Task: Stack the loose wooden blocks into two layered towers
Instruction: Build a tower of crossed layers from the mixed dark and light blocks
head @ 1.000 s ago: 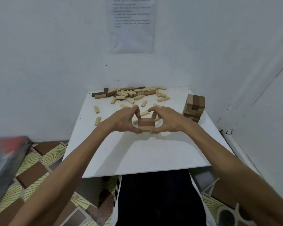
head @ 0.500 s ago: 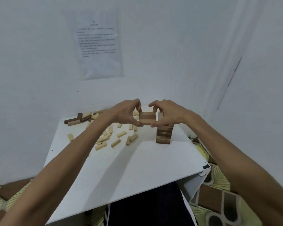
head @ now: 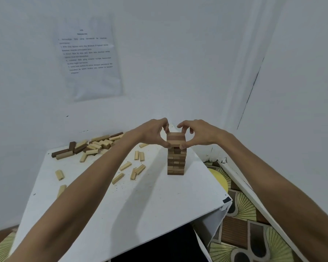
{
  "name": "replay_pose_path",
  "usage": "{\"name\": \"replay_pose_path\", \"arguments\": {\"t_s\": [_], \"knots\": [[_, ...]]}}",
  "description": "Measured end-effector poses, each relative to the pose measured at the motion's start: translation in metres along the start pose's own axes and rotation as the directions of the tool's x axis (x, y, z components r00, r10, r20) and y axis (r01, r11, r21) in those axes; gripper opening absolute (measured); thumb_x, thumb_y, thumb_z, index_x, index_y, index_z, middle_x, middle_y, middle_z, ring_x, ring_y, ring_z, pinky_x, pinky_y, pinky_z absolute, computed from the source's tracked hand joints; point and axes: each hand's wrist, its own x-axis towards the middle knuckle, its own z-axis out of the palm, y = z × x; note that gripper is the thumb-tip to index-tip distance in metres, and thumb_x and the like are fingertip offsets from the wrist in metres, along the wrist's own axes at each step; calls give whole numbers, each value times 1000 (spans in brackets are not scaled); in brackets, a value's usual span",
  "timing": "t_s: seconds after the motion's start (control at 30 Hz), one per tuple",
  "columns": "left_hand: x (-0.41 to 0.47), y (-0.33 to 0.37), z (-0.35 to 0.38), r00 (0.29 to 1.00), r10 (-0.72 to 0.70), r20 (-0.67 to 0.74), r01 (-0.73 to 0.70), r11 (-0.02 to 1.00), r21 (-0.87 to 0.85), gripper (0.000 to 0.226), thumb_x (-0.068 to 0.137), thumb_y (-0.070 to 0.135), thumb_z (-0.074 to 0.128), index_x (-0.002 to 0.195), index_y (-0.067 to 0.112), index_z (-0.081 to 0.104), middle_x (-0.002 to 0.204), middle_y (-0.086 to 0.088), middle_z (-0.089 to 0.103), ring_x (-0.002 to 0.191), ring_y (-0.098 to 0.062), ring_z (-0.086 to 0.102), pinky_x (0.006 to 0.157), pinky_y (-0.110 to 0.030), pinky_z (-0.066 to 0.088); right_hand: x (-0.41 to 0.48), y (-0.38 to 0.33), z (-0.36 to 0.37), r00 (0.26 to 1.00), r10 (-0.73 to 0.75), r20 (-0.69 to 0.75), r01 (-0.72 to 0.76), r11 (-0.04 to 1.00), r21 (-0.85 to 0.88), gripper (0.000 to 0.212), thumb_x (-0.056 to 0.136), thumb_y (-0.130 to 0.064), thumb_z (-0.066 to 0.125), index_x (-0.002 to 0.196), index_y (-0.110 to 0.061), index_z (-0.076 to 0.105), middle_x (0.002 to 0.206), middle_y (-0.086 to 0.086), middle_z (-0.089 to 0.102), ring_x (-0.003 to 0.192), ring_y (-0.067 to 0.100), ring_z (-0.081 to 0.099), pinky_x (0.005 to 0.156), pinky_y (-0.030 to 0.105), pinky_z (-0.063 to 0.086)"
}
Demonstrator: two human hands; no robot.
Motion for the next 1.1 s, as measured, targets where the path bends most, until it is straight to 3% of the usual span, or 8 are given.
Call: {"name": "replay_pose_path", "arguments": {"t_s": [0.33,0.63,0.83,0.97,1.1], "knots": [[12,-7,8,1000,16,17,-16,1000,1,61,66,53,88,103,27,47,107,3,63,89,-19,52,79,-43,49,7,8,7,1000,13,14,-13,1000,-20,89,73,-57,87,148,-31,44,122,-16,58,102,11,52,86,31,43],[13,-6,12,1000,19,13,-18,998,-52,60,70,45,90,107,21,50,108,2,62,85,-14,49,74,-35,44,6,11,10,999,27,17,-27,1000,-9,90,73,-56,87,148,-30,44,123,-15,59,102,13,54,85,29,42],[10,-8,12,1000,4,17,-3,995,-100,61,68,44,92,107,19,52,107,0,63,86,-20,51,77,-44,47,6,11,11,999,36,16,-35,999,-10,89,74,-57,86,148,-31,45,122,-16,58,102,12,55,85,29,42],[10,-10,14,1000,3,18,0,993,-119,60,68,44,92,106,22,52,111,-3,65,97,-32,56,81,-50,49,4,10,11,999,41,23,-40,999,-20,89,75,-57,85,148,-30,44,122,-16,57,102,12,54,83,28,41],[10,-11,15,1000,-12,25,15,991,-133,59,68,45,92,106,26,52,114,0,62,101,-29,57,84,-47,50,2,7,10,998,52,39,-51,999,-18,89,76,-56,85,150,-28,43,126,-13,57,103,14,56,83,28,41]]}}
